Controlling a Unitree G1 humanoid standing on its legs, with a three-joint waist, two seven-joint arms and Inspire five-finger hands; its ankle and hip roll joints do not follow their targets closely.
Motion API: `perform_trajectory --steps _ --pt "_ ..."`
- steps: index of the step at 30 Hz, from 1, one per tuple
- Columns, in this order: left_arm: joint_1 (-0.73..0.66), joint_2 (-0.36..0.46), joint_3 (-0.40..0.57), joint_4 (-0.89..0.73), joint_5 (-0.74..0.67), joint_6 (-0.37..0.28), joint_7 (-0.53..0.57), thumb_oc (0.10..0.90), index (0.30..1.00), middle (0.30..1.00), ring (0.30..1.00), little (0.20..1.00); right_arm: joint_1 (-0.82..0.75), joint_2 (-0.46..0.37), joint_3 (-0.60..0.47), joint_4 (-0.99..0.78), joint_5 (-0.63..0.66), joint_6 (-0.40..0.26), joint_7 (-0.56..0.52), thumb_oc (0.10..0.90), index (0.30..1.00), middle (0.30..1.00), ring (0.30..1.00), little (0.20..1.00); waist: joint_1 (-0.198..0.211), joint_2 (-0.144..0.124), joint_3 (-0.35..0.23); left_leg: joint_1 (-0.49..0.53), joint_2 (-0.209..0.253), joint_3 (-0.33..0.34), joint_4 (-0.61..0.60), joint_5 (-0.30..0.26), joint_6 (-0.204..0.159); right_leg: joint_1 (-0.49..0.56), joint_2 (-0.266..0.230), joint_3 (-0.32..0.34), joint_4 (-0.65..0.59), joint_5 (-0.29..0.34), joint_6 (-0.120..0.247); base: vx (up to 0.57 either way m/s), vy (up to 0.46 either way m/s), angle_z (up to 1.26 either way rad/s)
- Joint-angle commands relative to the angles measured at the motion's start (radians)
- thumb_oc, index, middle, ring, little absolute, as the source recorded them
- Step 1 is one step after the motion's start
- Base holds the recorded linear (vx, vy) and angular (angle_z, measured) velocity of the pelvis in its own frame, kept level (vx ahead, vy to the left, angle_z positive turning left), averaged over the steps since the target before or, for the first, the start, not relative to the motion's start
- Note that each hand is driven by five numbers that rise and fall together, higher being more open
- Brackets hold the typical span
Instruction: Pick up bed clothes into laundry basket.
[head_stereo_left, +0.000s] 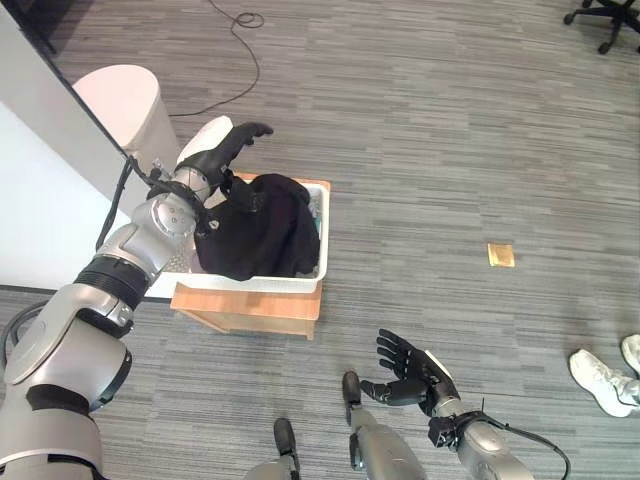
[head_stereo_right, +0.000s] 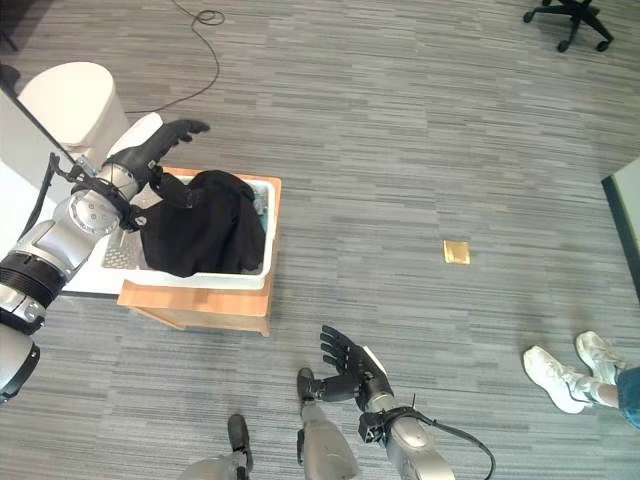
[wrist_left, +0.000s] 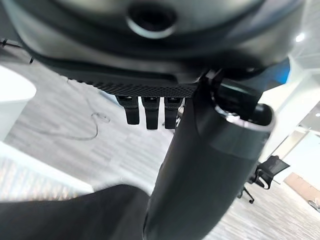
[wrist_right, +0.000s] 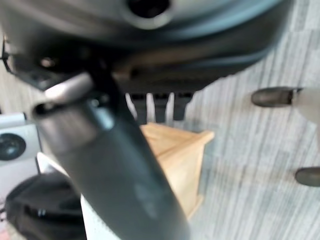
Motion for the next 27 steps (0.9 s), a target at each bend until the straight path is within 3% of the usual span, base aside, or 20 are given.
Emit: perform_trajectory --steps 1,4,5,6,7,8,9,11,12,13,14,15,17,18,23,25,26,27 --pt "-0.158 0.065 0.028 -0.064 -0.052 -0.096 0.060 0.800 0.900 0.900 0.900 0.900 0.038 -0.031 -0.065 -0.100 -0.011 -0.085 0.030 0.800 0.900 0.900 0.900 0.900 0.017 0.020 -0.078 -0.066 0.030 -0.033 0.000 0.034 -0.036 0.181 -0.072 -0.034 0.022 -0.210 0.145 0.02 -0.011 0.08" --pt "-0.088 0.114 0.058 -0.189 -0.135 -0.124 0.012 0.800 0.900 0.900 0.900 0.900 0.048 -0.031 -0.097 -0.098 -0.012 -0.088 0.021 0.800 0.900 0.900 0.900 0.900 0.029 0.028 -0.088 -0.057 0.025 -0.043 0.000 0.032 -0.035 0.192 -0.074 -0.043 0.023 -0.213 0.144 0.02 -0.012 0.07" --pt "-0.029 0.180 0.073 -0.308 -0.212 -0.163 -0.037 0.800 0.900 0.900 0.900 0.900 0.059 -0.029 -0.125 -0.095 -0.011 -0.093 0.016 0.800 0.900 0.900 0.900 0.900 0.040 0.033 -0.095 -0.051 0.022 -0.047 0.000 0.030 -0.035 0.200 -0.078 -0.050 0.023 -0.215 0.145 0.01 -0.007 0.05" --pt "-0.027 0.180 0.074 -0.309 -0.212 -0.163 -0.037 0.800 0.900 0.900 0.900 0.900 0.059 -0.030 -0.124 -0.095 -0.011 -0.093 0.016 0.800 0.900 0.900 0.900 0.900 0.039 0.033 -0.095 -0.051 0.022 -0.048 0.000 0.030 -0.035 0.200 -0.078 -0.050 0.023 -0.215 0.145 0.02 -0.013 0.04" --pt "0.028 0.228 0.100 -0.395 -0.309 -0.198 -0.097 0.800 0.900 0.900 0.900 0.900 0.070 -0.030 -0.144 -0.097 -0.007 -0.096 0.017 0.800 0.900 0.900 0.900 0.900 0.046 0.037 -0.100 -0.048 0.020 -0.051 0.000 0.029 -0.036 0.203 -0.080 -0.051 0.025 -0.217 0.145 0.02 -0.014 0.06" --pt "0.163 0.272 0.198 -0.469 -0.478 -0.223 -0.165 0.800 0.900 0.900 0.900 0.900 0.092 -0.017 -0.166 -0.106 -0.004 -0.101 0.022 0.800 0.900 0.900 0.900 0.900 0.061 0.034 -0.106 -0.043 0.018 -0.053 0.000 0.029 -0.038 0.210 -0.083 -0.055 0.025 -0.218 0.145 0.02 -0.014 0.04" --pt "0.184 0.276 0.218 -0.476 -0.483 -0.222 -0.172 0.800 0.900 0.900 0.900 0.900 0.094 -0.024 -0.162 -0.107 -0.004 -0.100 0.022 0.800 0.900 0.900 0.900 0.900 0.055 0.039 -0.108 -0.042 0.018 -0.052 0.000 0.029 -0.038 0.211 -0.083 -0.054 0.025 -0.218 0.145 0.00 0.000 0.00" --pt "0.360 0.276 0.356 -0.540 -0.670 -0.216 -0.267 0.800 0.900 0.900 0.900 0.900 0.112 -0.024 -0.179 -0.107 0.007 -0.104 0.032 0.800 0.900 0.900 0.900 0.900 0.060 0.042 -0.116 -0.036 0.016 -0.054 0.000 0.026 -0.039 0.217 -0.085 -0.055 0.026 -0.221 0.144 0.01 -0.001 0.02" --pt "0.553 0.213 0.479 -0.577 -0.862 -0.161 -0.375 0.800 0.900 0.900 0.900 0.900 0.127 -0.007 -0.202 -0.099 0.026 -0.105 0.043 0.800 0.900 0.900 0.900 0.900 0.073 0.038 -0.120 -0.030 0.017 -0.055 0.000 0.026 -0.041 0.220 -0.085 -0.056 0.028 -0.224 0.139 0.01 -0.006 0.07" --pt "0.581 0.212 0.504 -0.587 -0.864 -0.157 -0.379 0.800 0.900 0.900 0.900 0.900 0.126 -0.016 -0.194 -0.099 0.027 -0.106 0.044 0.800 0.900 0.900 0.900 0.900 0.063 0.043 -0.122 -0.029 0.017 -0.055 0.000 0.025 -0.041 0.221 -0.085 -0.056 0.028 -0.225 0.139 0.00 0.000 0.00" --pt "0.766 0.120 0.583 -0.623 -0.985 -0.092 -0.453 0.800 0.900 0.900 0.900 0.900 0.146 -0.002 -0.207 -0.094 0.036 -0.103 0.055 0.800 0.900 0.900 0.900 0.900 0.070 0.041 -0.125 -0.022 0.018 -0.055 0.000 0.022 -0.042 0.227 -0.084 -0.054 0.029 -0.228 0.134 0.01 -0.007 0.05" --pt "0.776 0.120 0.590 -0.628 -0.984 -0.091 -0.452 0.800 0.900 0.900 0.900 0.900 0.147 -0.005 -0.204 -0.094 0.036 -0.103 0.055 0.800 0.900 0.900 0.900 0.900 0.067 0.042 -0.126 -0.021 0.018 -0.055 0.000 0.022 -0.042 0.227 -0.084 -0.054 0.029 -0.228 0.134 0.00 0.000 0.00" --pt "1.003 -0.036 0.634 -0.612 -1.064 -0.014 -0.505 0.800 0.900 0.900 0.900 0.900 0.188 0.008 -0.222 -0.099 0.026 -0.096 0.077 0.800 0.900 0.900 0.900 0.900 0.073 0.037 -0.132 -0.012 0.019 -0.052 0.000 0.019 -0.039 0.236 -0.081 -0.050 0.030 -0.234 0.126 0.01 -0.004 0.03" --pt "1.007 -0.037 0.636 -0.614 -1.064 -0.013 -0.505 0.800 0.900 0.900 0.900 0.900 0.190 0.006 -0.220 -0.100 0.027 -0.096 0.077 0.800 0.900 0.900 0.900 0.900 0.071 0.038 -0.133 -0.011 0.019 -0.053 0.000 0.019 -0.039 0.237 -0.081 -0.050 0.030 -0.234 0.126 0.01 -0.001 0.03" --pt "1.195 -0.325 0.640 -0.493 -1.065 0.032 -0.489 0.800 0.900 0.900 0.900 0.900 0.241 0.018 -0.263 -0.119 0.018 -0.087 0.089 0.800 0.900 0.900 0.900 0.900 0.078 0.029 -0.144 0.000 0.019 -0.054 0.000 0.014 -0.031 0.249 -0.082 -0.050 0.032 -0.241 0.119 0.00 0.000 0.00" --pt "1.230 -0.414 0.645 -0.434 -1.066 0.044 -0.476 0.800 0.900 0.900 0.900 0.900 0.257 0.031 -0.280 -0.115 0.007 -0.086 0.084 0.800 0.900 0.900 0.900 0.900 0.081 0.025 -0.146 0.002 0.018 -0.055 0.000 0.013 -0.027 0.251 -0.083 -0.051 0.036 -0.243 0.117 0.00 -0.010 0.02" --pt "1.231 -0.415 0.645 -0.434 -1.065 0.043 -0.476 0.800 0.900 0.900 0.900 0.900 0.258 0.030 -0.280 -0.116 0.007 -0.085 0.084 0.800 0.900 0.900 0.900 0.900 0.080 0.026 -0.146 0.003 0.018 -0.056 0.000 0.013 -0.027 0.251 -0.083 -0.051 0.036 -0.243 0.117 0.00 0.000 0.00" --pt "1.255 -0.481 0.632 -0.356 -1.020 0.031 -0.444 0.800 0.900 0.900 0.900 0.900 0.269 0.045 -0.294 -0.089 -0.024 -0.089 0.066 0.800 0.900 0.900 0.900 0.900 0.085 0.023 -0.146 0.006 0.015 -0.061 0.000 0.012 -0.020 0.249 -0.085 -0.053 0.046 -0.247 0.115 0.00 0.000 0.00"
